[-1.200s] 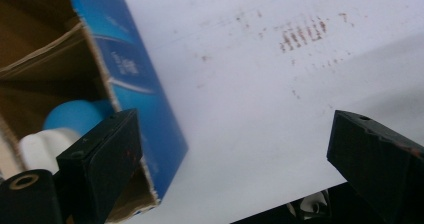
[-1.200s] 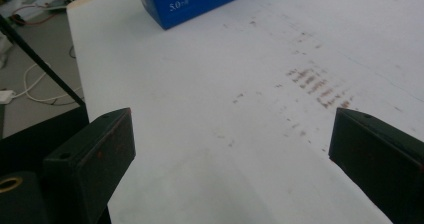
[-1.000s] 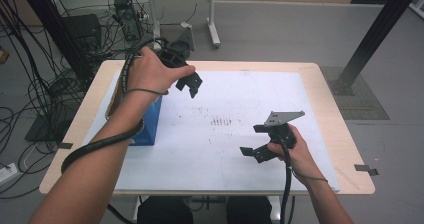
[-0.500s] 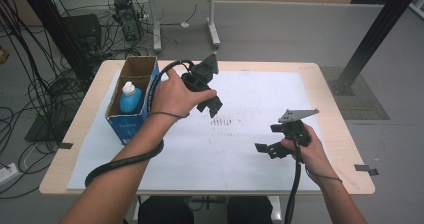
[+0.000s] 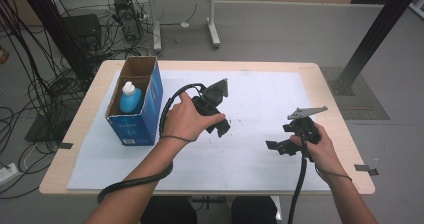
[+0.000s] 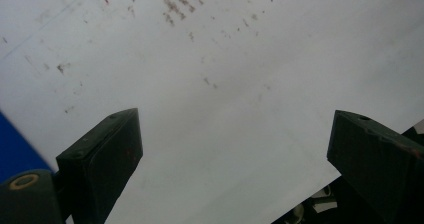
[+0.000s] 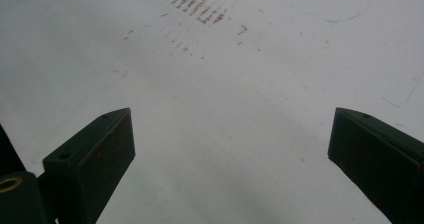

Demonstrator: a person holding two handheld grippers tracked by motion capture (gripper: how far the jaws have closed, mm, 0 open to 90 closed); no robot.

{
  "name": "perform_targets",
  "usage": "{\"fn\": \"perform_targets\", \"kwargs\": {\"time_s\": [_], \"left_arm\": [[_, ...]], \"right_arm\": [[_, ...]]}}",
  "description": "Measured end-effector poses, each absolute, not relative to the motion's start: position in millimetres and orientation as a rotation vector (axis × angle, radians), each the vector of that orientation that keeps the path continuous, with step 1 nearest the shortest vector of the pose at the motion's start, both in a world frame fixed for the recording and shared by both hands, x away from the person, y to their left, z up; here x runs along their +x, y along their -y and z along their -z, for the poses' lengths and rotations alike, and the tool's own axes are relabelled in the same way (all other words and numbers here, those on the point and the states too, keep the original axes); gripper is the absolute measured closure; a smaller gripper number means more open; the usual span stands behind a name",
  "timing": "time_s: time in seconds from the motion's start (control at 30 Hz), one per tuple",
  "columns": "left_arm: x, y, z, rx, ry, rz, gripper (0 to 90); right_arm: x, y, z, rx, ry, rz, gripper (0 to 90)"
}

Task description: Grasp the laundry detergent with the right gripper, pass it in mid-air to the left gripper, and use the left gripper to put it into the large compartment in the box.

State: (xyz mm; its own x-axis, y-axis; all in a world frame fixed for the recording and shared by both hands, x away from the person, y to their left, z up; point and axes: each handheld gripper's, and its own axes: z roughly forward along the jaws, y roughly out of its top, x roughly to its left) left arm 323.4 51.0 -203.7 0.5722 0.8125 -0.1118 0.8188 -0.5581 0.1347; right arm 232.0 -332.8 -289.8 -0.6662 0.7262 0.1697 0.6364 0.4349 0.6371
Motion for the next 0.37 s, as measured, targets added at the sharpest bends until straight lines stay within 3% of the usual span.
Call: {"fn": "perform_targets", "kwargs": {"time_s": [0.37], "left_arm": [[320.1,-45.8,221.8,2.645,-1.367,0.098,8.1]], "right_arm": [[226.6,336.9,286.5,1.25,-2.528,-1.014,4.8]]}}
